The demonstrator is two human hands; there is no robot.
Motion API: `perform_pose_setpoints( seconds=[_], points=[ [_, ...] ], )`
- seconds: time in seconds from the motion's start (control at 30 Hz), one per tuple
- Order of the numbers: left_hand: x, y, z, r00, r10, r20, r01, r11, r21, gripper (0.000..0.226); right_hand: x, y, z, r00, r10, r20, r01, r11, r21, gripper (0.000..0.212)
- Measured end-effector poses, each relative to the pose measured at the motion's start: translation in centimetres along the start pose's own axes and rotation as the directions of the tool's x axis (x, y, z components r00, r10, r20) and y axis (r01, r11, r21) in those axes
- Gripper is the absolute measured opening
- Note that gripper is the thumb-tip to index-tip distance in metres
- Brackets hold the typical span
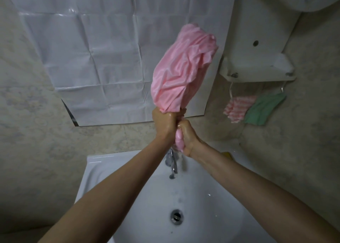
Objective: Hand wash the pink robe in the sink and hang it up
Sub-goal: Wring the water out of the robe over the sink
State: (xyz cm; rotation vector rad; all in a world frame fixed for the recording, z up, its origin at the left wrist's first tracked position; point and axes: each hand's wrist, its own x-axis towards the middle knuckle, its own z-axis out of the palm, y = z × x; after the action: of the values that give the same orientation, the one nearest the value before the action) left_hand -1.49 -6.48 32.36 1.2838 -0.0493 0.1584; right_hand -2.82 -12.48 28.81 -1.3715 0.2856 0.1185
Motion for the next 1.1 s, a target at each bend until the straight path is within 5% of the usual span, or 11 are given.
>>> perform_pose_setpoints(
  seconds=[0.07, 0.13, 0.23, 0.37, 0.47, 0.63, 0.83, 1.1],
  points=[
    [-0.3, 0.1, -0.4, 1.0, -0.011, 0.002, 0.011, 1.0, 0.023, 0.025, 0.6, 0.5, 0.0, 1.0, -0.012, -0.01, 0.011, 0.999, -0.038, 0.034],
    [0.0, 0.2, -0.9, 0.999, -0.013, 0.032, 0.011, 0.998, 0.06, 0.024, 0.3, 0.3, -0.4, 0.988, 0.065, 0.137, -0.06, 0.997, -0.038, 0.038],
    [0.5, 0.9, -1.5, 0.996, -0.024, 0.083, 0.013, 0.992, 0.125, 0.024, -0.3, -1.0, -1.9, 0.938, 0.146, 0.315, -0.154, 0.988, 0.0, 0.011],
    [0.7, 0.7, -2.2, 0.995, 0.0, 0.101, -0.024, 0.971, 0.238, 0.023, -0.5, -1.3, -3.5, 0.85, 0.204, 0.485, -0.173, 0.979, -0.108, 0.088],
    [0.2, 0.6, -2.4, 0.981, 0.047, 0.189, -0.092, 0.966, 0.24, 0.028, -0.4, -0.4, -3.0, 0.838, 0.262, 0.478, -0.186, 0.962, -0.201, 0.11],
    [-0.6, 0.3, -1.8, 0.977, 0.002, 0.214, -0.032, 0.99, 0.135, 0.029, -0.2, 0.9, -3.9, 0.77, 0.278, 0.575, -0.292, 0.954, -0.07, 0.088],
    [-1.1, 0.3, -1.4, 0.963, -0.016, 0.27, -0.038, 0.98, 0.195, 0.027, -1.1, 2.0, -4.0, 0.588, 0.152, 0.795, -0.384, 0.917, 0.11, 0.076],
    [-0.9, 0.0, -1.5, 0.954, -0.009, 0.299, -0.065, 0.97, 0.236, 0.03, -1.5, 2.4, -4.5, 0.408, 0.25, 0.878, -0.535, 0.845, 0.008, 0.11]
  ],
)
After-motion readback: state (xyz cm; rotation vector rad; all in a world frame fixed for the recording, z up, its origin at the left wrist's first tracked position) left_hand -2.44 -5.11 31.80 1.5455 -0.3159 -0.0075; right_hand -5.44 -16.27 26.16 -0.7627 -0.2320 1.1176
